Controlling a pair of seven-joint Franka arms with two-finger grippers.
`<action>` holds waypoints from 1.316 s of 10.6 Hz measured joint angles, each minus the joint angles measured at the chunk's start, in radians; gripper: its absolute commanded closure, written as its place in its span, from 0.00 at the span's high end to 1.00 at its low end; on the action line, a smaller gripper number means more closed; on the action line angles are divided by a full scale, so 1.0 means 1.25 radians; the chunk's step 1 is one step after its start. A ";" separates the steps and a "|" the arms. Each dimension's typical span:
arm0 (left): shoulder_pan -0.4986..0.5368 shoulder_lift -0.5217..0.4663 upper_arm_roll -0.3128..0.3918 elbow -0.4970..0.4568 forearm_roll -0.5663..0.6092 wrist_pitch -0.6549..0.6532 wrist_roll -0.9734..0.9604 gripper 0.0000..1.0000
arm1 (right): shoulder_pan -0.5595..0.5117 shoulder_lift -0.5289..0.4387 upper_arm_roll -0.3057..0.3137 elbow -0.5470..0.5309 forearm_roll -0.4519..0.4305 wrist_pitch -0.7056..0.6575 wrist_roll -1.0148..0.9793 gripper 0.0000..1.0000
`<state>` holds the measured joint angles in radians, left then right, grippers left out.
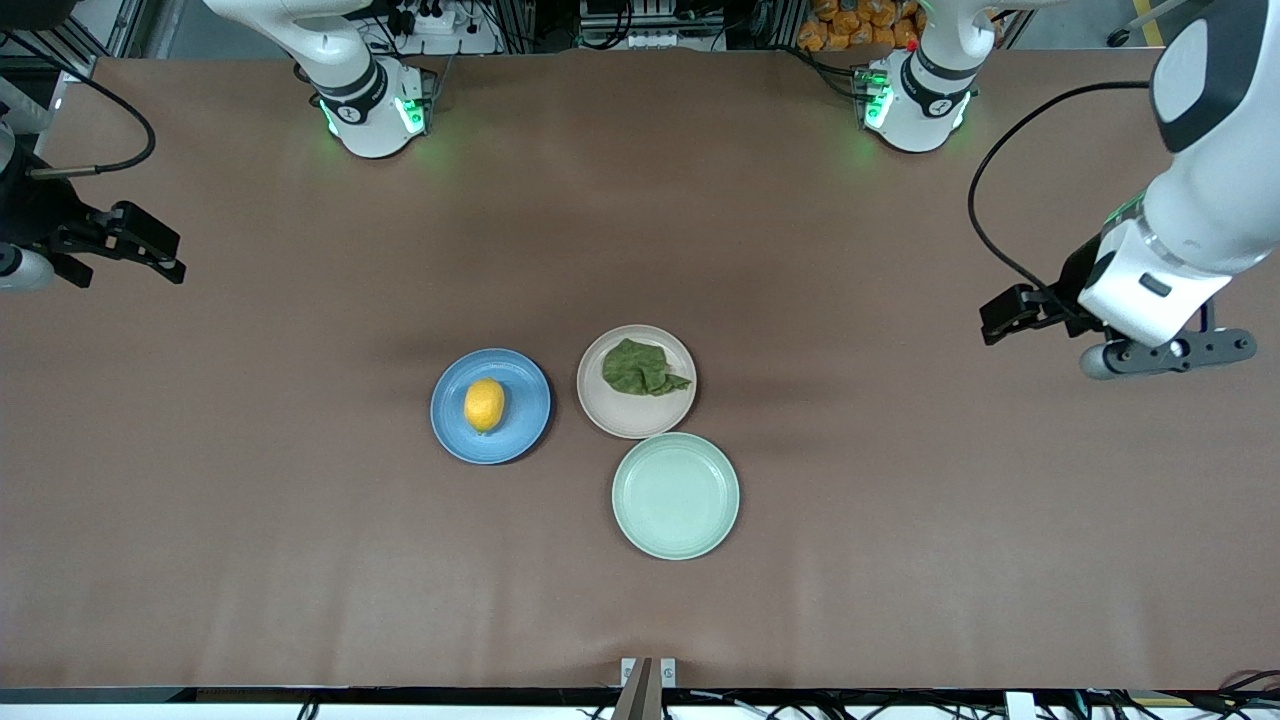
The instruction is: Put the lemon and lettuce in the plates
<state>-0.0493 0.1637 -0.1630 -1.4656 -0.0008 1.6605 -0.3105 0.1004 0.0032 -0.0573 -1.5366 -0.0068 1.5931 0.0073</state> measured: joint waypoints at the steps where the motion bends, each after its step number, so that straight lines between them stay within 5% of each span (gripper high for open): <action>1: 0.001 -0.011 0.000 0.000 0.002 -0.002 0.000 1.00 | 0.000 0.000 0.000 0.000 0.000 0.000 0.000 1.00; 14: 0.048 -0.113 -0.043 -0.001 0.019 -0.125 0.000 1.00 | 0.000 0.000 0.000 -0.002 0.000 0.002 0.000 1.00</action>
<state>0.0111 0.0223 -0.2167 -1.4664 0.0232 1.5044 -0.3098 0.1002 0.0033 -0.0574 -1.5386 -0.0068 1.5950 0.0072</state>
